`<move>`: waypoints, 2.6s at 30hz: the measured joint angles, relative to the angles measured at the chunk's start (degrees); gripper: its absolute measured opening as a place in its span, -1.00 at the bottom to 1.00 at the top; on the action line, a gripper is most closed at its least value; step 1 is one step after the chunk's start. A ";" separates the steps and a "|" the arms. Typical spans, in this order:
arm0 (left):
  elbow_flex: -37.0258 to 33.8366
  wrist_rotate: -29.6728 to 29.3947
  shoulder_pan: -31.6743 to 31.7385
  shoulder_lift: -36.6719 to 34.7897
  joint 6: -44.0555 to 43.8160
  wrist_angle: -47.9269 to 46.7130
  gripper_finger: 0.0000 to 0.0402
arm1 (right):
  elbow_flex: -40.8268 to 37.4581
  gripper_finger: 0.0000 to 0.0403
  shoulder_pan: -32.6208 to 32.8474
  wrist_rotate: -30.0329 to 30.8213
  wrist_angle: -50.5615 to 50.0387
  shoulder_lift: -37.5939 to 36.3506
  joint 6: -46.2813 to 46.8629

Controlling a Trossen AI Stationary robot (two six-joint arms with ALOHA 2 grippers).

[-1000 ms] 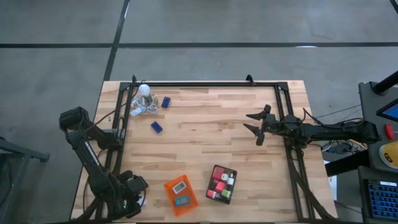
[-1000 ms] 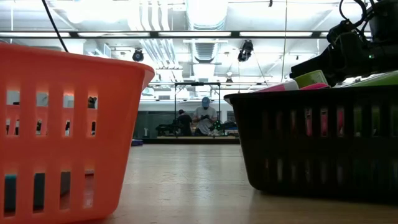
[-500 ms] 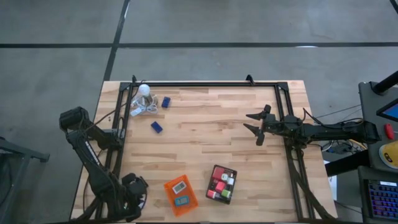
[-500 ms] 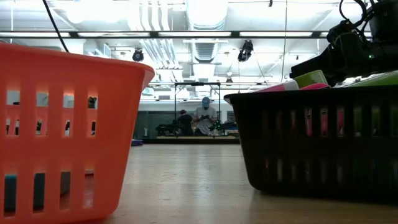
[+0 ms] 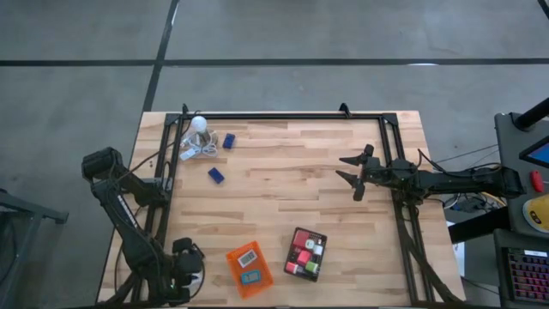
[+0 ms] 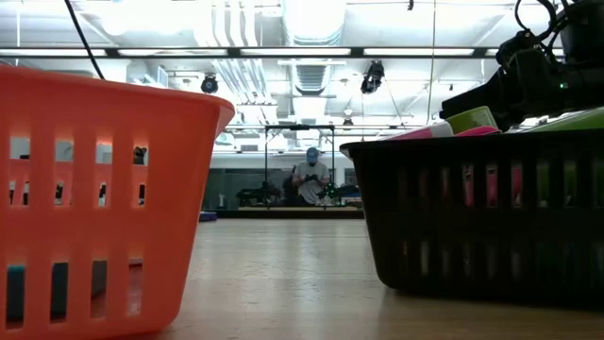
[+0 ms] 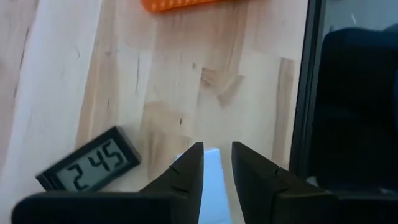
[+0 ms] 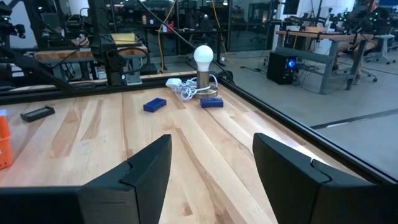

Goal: Pick & Place Office items
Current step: Put the white timer into the orange bin

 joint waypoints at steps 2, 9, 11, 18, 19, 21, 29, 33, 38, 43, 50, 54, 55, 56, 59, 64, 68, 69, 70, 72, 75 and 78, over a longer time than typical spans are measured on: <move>0.00 -0.03 0.01 0.00 1.84 -0.58 -0.56 | 0.00 0.09 -0.01 0.00 0.01 0.00 -0.06; -0.04 -0.13 0.01 0.00 3.12 -1.48 -0.56 | 0.01 0.09 0.00 0.00 0.00 0.00 0.01; -0.04 -0.03 -0.01 0.00 3.30 -1.67 -0.56 | 0.02 0.09 -0.01 0.00 0.01 0.00 -0.06; -0.04 0.17 -0.01 0.00 -5.43 -2.37 -0.56 | 0.02 0.09 -0.01 0.00 0.00 0.00 0.01; -0.04 0.43 -0.09 0.00 -8.79 -2.64 -0.56 | 0.02 0.09 0.01 0.00 0.00 0.00 -0.06; -0.05 1.09 -0.20 0.04 -13.39 -3.73 -0.55 | 0.02 0.09 0.01 0.00 0.00 0.00 -0.03; -0.17 1.62 -0.50 0.04 -14.34 -5.36 -0.24 | 0.02 0.09 -0.01 0.01 0.00 -0.01 -0.06; -0.17 2.11 -0.56 0.04 -14.36 -5.19 0.06 | 0.02 0.09 0.01 0.00 -0.01 0.00 -0.03; -0.17 2.44 -0.61 0.07 -14.35 -4.48 0.46 | 0.02 0.09 0.01 0.01 -0.01 -0.01 -0.06; -0.17 4.18 -0.69 0.07 -14.78 -3.30 0.71 | 0.02 0.09 0.01 0.00 -0.01 -0.02 -0.06; -0.33 9.33 -0.82 0.11 -18.48 -3.39 0.83 | 0.02 0.09 0.00 0.01 0.00 -0.02 0.01; -1.22 9.75 -0.98 0.11 -17.85 -3.38 0.83 | 0.02 0.09 0.01 0.00 0.00 -0.01 0.00; -1.54 9.77 -1.00 0.18 -17.16 -3.32 0.83 | 0.02 0.09 -0.01 0.00 -0.01 0.00 0.00; -1.86 9.77 -1.02 0.29 -16.76 -3.17 0.84 | 0.02 0.09 0.01 0.00 -0.01 -0.01 -0.06; -2.77 9.77 -1.02 0.95 -16.55 -1.27 0.86 | 0.02 0.09 -0.01 0.01 0.00 -0.01 -0.01; -4.84 9.98 -1.02 1.48 -16.01 2.26 0.87 | 0.02 0.09 0.00 0.00 -0.01 0.00 -0.01; -5.34 9.97 -1.02 1.64 -14.71 3.72 0.87 | 0.02 0.09 0.01 0.00 0.01 0.00 -0.01; -5.46 9.97 -1.02 1.64 -14.63 4.20 0.87 | 0.02 0.09 0.01 0.00 0.00 0.00 0.01; -5.66 9.97 -1.02 1.64 -14.51 4.69 0.87 | 0.02 0.09 -0.01 0.02 -0.01 -0.02 -0.07; -6.17 9.98 -1.02 1.64 -14.49 5.46 0.87 | 0.02 0.09 -0.01 0.01 0.01 0.00 -0.06; -7.50 9.97 -1.02 1.64 -14.06 7.56 0.87 | 0.02 0.09 0.00 0.00 -0.01 -0.01 -0.06; -9.17 9.97 -1.02 1.64 -14.06 10.93 0.87 | 0.02 0.09 0.01 0.00 -0.01 0.00 0.01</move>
